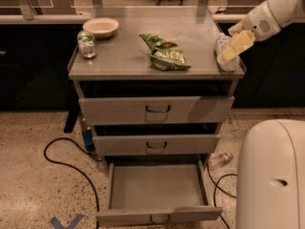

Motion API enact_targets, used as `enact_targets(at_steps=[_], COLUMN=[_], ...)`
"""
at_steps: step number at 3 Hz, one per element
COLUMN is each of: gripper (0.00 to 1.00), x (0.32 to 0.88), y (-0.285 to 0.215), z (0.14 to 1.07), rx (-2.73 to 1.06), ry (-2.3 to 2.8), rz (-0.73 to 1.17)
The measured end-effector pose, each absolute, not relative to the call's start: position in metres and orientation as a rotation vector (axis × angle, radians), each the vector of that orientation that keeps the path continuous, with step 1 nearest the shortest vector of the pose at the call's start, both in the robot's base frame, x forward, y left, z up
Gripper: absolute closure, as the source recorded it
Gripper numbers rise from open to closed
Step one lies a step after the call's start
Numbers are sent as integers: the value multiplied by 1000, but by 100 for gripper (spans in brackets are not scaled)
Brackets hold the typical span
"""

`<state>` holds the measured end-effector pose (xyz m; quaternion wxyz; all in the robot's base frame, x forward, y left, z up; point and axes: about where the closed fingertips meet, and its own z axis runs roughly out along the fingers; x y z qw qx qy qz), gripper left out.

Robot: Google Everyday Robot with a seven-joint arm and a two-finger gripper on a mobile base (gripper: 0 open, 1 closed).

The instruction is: Place blue plastic bottle into bottom drawer

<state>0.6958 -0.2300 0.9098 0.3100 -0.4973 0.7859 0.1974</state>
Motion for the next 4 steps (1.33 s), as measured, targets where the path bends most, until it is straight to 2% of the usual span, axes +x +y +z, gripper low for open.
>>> enact_targets(at_steps=[1, 2, 3, 4], gripper=[0, 0, 0, 0], x=[723, 723, 756, 768], y=[-224, -224, -232, -252], z=[878, 878, 887, 886], rx=[-1231, -1231, -1111, -1024], ry=[2242, 2242, 2313, 2368], rz=[462, 462, 263, 150])
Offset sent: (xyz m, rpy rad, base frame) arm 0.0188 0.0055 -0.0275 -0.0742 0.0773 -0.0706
